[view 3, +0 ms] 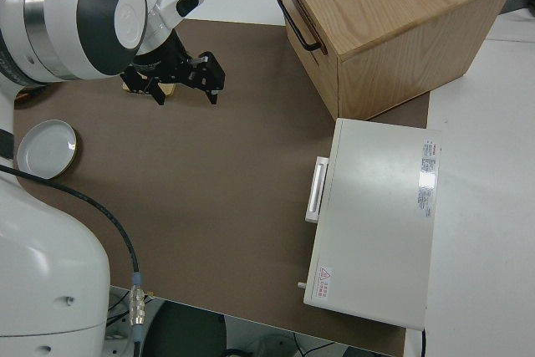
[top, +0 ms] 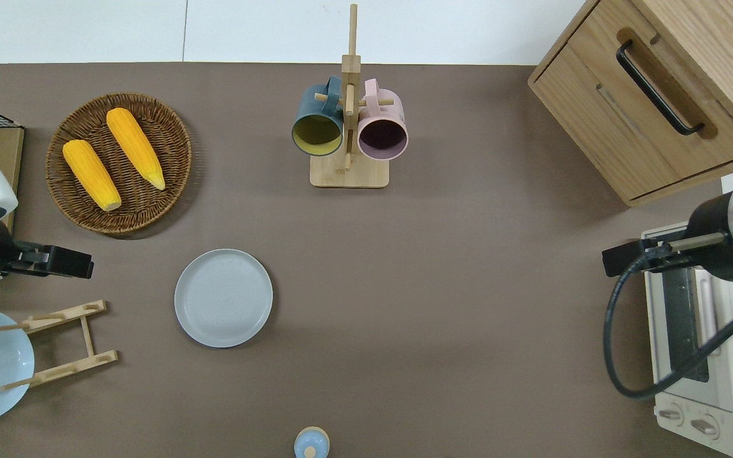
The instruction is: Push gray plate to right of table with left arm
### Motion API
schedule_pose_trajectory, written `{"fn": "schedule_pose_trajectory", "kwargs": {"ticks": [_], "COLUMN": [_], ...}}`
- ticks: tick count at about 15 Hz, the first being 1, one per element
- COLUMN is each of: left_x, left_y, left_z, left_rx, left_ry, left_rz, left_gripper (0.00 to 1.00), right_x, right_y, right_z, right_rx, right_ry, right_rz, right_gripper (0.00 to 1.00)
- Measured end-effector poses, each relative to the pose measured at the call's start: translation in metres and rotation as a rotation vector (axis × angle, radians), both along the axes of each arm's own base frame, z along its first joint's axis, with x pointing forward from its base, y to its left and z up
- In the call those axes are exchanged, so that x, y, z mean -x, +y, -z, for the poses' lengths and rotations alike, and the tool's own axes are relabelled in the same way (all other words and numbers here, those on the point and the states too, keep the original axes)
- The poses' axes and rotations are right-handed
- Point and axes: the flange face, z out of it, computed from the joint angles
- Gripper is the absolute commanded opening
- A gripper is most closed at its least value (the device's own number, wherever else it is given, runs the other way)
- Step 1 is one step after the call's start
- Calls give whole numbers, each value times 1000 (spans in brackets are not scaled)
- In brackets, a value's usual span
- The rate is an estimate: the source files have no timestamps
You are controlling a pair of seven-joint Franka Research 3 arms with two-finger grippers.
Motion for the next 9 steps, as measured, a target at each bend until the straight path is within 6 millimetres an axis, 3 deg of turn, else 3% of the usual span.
{"fn": "schedule_pose_trajectory", "kwargs": {"ticks": [9], "left_x": [5], "left_y": [11], "left_z": [7], "left_rx": [1], "left_ry": [48], "left_rz": [-18], "left_gripper": [1000], "right_x": [0], "right_y": [0], "right_z": [0], "right_rx": [0], "right_ry": [0], "right_rz": [0], "right_gripper": [983]}}
